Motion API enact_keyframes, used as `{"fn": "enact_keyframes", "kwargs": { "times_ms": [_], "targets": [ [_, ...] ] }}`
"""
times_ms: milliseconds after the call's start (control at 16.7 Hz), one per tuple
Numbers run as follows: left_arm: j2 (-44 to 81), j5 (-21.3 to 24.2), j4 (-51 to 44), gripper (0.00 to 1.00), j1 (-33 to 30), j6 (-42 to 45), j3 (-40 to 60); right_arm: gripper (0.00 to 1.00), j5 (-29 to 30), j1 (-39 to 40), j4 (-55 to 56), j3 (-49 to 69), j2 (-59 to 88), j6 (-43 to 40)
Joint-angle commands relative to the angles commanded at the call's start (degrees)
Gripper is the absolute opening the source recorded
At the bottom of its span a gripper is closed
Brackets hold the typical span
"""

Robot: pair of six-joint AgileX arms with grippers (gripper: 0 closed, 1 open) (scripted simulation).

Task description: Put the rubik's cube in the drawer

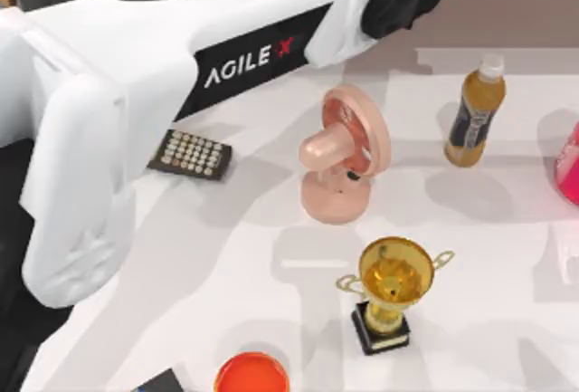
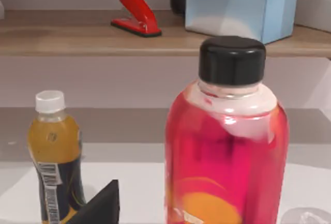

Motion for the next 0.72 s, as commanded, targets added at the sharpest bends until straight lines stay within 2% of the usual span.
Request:
{"fn": "enact_keyframes", "kwargs": {
  "times_ms": [360, 720],
  "targets": [
    [-8.4, 10.6, -31.9, 0.0, 2.5, -3.1, 9.8, 1.0, 0.0, 0.0, 0.0, 0.0, 0.0, 0.0],
    [-14.5, 19.2, -60.6, 0.0, 11.6, -3.7, 20.0, 1.0, 0.0, 0.0, 0.0, 0.0, 0.0, 0.0]
  ]
}}
